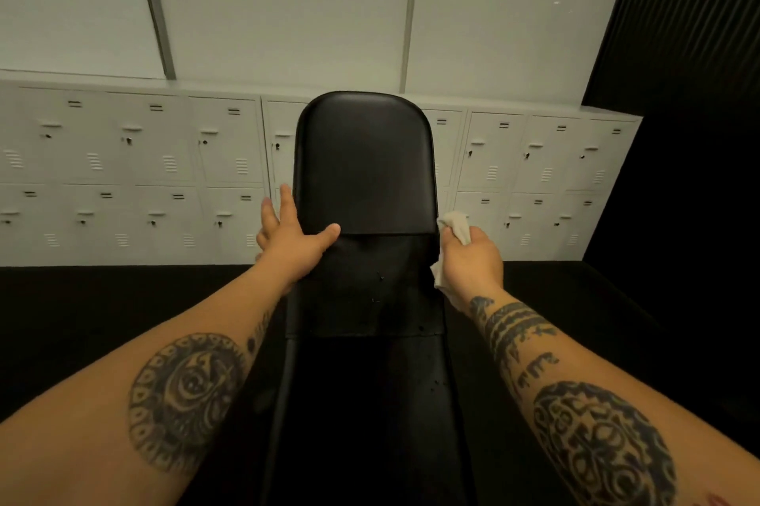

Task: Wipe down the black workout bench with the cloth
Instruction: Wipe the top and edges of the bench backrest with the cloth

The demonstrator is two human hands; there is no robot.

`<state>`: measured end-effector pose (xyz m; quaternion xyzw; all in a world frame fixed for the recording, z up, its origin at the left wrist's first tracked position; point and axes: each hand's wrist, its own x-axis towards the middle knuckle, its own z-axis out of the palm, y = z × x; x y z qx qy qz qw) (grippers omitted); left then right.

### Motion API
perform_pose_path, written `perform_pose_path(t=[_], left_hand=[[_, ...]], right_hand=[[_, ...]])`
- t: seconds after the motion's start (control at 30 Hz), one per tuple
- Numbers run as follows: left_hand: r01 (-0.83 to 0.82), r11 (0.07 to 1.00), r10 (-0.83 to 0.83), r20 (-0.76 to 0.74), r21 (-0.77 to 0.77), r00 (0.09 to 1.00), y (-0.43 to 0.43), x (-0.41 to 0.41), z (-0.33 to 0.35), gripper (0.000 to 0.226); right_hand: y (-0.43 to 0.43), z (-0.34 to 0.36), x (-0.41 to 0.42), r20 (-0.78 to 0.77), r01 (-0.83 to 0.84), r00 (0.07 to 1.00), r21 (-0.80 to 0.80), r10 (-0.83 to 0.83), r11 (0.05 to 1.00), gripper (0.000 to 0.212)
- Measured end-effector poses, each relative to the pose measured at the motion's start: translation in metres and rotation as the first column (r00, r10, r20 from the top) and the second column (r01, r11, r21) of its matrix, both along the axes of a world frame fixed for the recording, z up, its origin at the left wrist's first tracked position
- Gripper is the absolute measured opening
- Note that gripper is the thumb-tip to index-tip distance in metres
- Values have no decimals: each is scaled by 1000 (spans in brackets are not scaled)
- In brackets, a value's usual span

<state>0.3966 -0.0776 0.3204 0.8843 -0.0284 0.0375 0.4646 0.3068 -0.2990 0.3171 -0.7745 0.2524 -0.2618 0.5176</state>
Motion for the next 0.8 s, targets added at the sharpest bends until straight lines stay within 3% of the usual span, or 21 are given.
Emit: perform_pose_path(t=[0.1, 0.17, 0.2, 0.27, 0.3, 0.33, 0.4, 0.43, 0.5, 0.57, 0.67, 0.8], left_hand=[[-130, 981, 160, 226, -141, 961, 9, -29, -4, 55], [-48, 940, 103, 145, -338, 984, 9, -53, -10, 22], [27, 890, -18, 24, -455, 1000, 9, -68, -9, 21], [89, 776, -295, -234, -625, 927, 4, -91, -11, 37], [86, 770, -345, -299, -632, 890, 5, -99, -13, 42], [69, 775, -341, -324, -628, 882, 9, -102, -18, 42], [7, 778, -253, -303, -629, 919, 24, -99, -30, 34], [-41, 767, -188, -285, -641, 940, 34, -95, -36, 31], [-148, 717, -39, -251, -682, 967, 51, -81, -47, 30], [-225, 714, 113, -208, -663, 972, 60, -66, -48, 32], [-262, 755, 195, -176, -601, 965, 55, -46, -45, 33], [-189, 870, 159, -102, -456, 982, 25, -25, -42, 42]], right_hand=[[37, 8, -11, 88, -144, 986, 64, 138, 988, 28], [72, 10, -18, 68, -262, 965, 229, 253, 937, 39], [91, 7, -19, 42, -298, 953, 295, 299, 908, 45], [121, -4, -17, -20, -333, 927, 415, 374, 847, 77], [131, -9, -20, -65, -366, 892, 477, 447, 799, 96], [137, -10, -27, -98, -420, 838, 512, 537, 749, 101], [133, -9, -38, -93, -537, 750, 492, 655, 685, 76], [126, -8, -39, -88, -572, 748, 416, 658, 707, 64], [102, -8, -32, -48, -487, 863, 182, 503, 854, 39], [75, -10, -16, 15, -255, 967, 85, 255, 963, 22], [33, -14, 3, -77, 16, 997, 31, -14, 999, 35], [6, -26, 14, -311, -32, 950, -86, 3, 996, 59]])
